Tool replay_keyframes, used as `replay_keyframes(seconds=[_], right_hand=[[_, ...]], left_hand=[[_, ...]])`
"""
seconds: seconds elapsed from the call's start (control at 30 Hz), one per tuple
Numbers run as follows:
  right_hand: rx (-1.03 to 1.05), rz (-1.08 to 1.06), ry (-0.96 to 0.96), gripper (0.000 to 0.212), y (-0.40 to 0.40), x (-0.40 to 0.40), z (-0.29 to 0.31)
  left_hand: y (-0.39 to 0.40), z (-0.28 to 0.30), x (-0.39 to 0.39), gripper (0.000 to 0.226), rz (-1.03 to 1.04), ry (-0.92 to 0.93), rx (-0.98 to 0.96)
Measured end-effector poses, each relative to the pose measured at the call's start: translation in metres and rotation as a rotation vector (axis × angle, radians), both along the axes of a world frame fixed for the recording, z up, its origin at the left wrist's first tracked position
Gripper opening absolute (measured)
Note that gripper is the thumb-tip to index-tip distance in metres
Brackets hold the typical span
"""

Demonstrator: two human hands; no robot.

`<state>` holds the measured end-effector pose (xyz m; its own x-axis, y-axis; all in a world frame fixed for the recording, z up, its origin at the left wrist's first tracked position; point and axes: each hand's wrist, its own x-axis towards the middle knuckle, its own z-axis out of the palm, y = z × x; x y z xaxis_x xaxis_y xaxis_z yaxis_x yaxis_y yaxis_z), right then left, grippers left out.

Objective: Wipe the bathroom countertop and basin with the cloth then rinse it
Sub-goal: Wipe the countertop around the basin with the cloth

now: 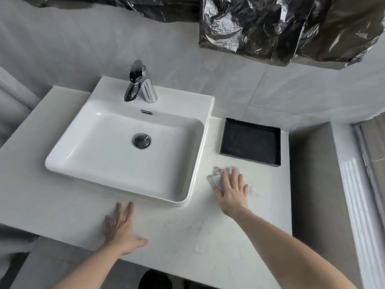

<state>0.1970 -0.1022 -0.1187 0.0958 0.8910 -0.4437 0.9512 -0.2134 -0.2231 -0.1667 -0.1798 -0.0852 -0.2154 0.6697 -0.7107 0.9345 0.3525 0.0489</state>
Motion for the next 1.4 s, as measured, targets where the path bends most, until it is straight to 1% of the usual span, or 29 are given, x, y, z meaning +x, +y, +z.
replay_keyframes(seconds=[0.1, 0.23, 0.3, 0.47, 0.53, 0.6, 0.63, 0.7, 0.8, 0.87, 0.93, 1.0, 1.1, 1.23, 1.3, 1.4], right_hand=[[-0.003, 0.129, 0.049, 0.070, -0.007, -0.029, -0.006], [0.037, 0.155, 0.015, 0.072, -0.013, -0.009, -0.010], [0.045, 0.059, -0.008, 0.071, -0.013, 0.020, -0.013], [-0.006, -0.285, -0.121, 0.072, -0.014, 0.097, -0.013], [-0.025, -0.387, -0.127, 0.072, -0.007, 0.093, -0.012], [-0.033, -0.487, -0.086, 0.073, 0.007, 0.063, -0.011], [-0.034, -0.499, -0.055, 0.073, 0.014, 0.044, -0.011], [-0.027, -0.402, -0.011, 0.072, 0.024, 0.005, -0.013], [0.018, -0.134, 0.051, 0.071, 0.024, -0.052, -0.012], [0.042, 0.014, 0.088, 0.070, 0.018, -0.072, -0.012], [0.065, 0.127, 0.085, 0.067, 0.011, -0.064, -0.014], [0.085, 0.159, 0.068, 0.064, 0.004, -0.032, -0.016], [0.088, 0.025, 0.006, 0.063, -0.009, 0.032, -0.019], [0.070, -0.252, -0.073, 0.064, -0.031, 0.107, -0.019], [0.061, -0.368, -0.089, 0.065, -0.038, 0.119, -0.019], [0.063, -0.509, -0.075, 0.067, -0.034, 0.100, -0.020]], left_hand=[[-0.001, -0.006, 0.006, 0.148, -0.010, 0.037, 0.015], [-0.001, -0.005, 0.007, 0.146, -0.003, 0.027, 0.015], [-0.002, -0.004, 0.007, 0.146, -0.003, 0.018, 0.012], [-0.002, -0.001, 0.009, 0.146, 0.008, -0.001, 0.033], [-0.002, 0.000, 0.009, 0.146, 0.014, -0.005, 0.035], [-0.002, -0.001, 0.010, 0.146, 0.019, -0.013, 0.027], [-0.002, -0.001, 0.010, 0.146, 0.020, -0.015, 0.028], [-0.002, -0.002, 0.010, 0.147, 0.024, -0.019, 0.031], [-0.002, -0.002, 0.009, 0.147, 0.026, -0.010, 0.032], [-0.002, -0.003, 0.008, 0.148, 0.024, -0.003, 0.029], [-0.001, -0.003, 0.008, 0.148, 0.022, 0.000, 0.027], [-0.001, -0.003, 0.008, 0.149, 0.014, 0.004, 0.030], [-0.001, -0.002, 0.009, 0.148, 0.008, 0.004, 0.027], [-0.001, 0.001, 0.010, 0.147, 0.009, 0.009, 0.022], [-0.001, 0.002, 0.011, 0.147, 0.011, 0.010, 0.020], [-0.001, 0.003, 0.012, 0.147, 0.005, 0.018, 0.024]])
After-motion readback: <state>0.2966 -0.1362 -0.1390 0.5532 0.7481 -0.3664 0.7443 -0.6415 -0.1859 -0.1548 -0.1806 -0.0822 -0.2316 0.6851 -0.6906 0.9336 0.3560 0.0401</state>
